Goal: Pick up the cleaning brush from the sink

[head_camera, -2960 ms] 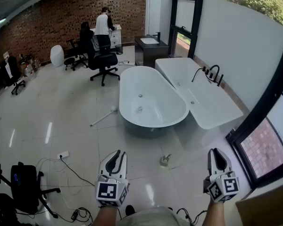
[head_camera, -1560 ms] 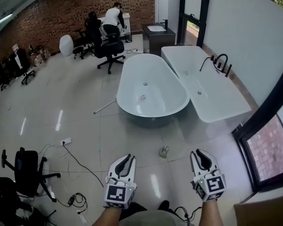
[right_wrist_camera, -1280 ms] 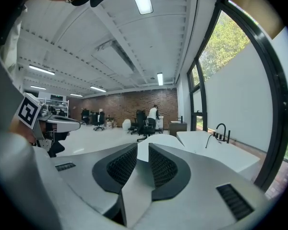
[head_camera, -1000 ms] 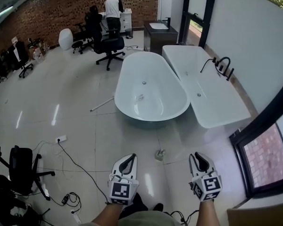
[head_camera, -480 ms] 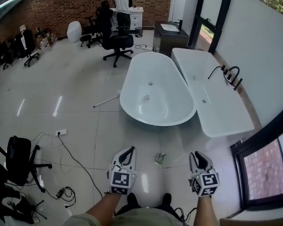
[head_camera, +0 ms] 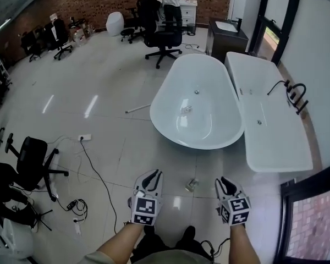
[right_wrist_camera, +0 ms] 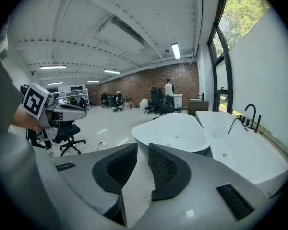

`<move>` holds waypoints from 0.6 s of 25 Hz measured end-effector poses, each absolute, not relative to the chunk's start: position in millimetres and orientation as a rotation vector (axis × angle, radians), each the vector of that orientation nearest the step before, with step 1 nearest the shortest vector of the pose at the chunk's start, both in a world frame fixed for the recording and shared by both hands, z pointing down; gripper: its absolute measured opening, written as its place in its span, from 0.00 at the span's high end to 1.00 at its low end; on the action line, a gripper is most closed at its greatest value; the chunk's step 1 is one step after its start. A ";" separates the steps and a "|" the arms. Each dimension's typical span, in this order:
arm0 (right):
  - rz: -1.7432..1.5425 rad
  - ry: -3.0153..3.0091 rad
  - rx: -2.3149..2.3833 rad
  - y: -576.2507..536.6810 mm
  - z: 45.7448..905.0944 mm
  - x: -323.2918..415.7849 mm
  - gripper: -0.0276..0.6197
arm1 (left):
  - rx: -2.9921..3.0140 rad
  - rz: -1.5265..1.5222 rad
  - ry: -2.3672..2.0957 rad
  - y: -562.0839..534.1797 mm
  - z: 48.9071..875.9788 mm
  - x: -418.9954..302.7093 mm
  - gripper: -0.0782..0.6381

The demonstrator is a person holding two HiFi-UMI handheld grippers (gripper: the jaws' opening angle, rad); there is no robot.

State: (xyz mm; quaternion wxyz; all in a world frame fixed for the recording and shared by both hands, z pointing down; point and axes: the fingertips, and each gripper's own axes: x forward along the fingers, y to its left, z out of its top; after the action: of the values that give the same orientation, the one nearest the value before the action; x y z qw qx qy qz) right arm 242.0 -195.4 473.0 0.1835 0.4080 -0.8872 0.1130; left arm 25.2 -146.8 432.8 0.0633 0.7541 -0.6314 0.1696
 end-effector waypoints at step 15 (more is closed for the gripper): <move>0.438 -2.303 1.028 -294.7 643.2 145.7 0.84 | 2.159 0.551 -1.891 -235.3 598.0 -48.1 0.88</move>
State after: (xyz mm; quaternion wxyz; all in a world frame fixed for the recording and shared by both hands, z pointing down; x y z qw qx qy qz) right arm 145.7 -294.7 643.2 0.2867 0.3848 -0.8620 0.1637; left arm -48.1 -235.3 598.0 0.1094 0.7344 -0.6431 0.1875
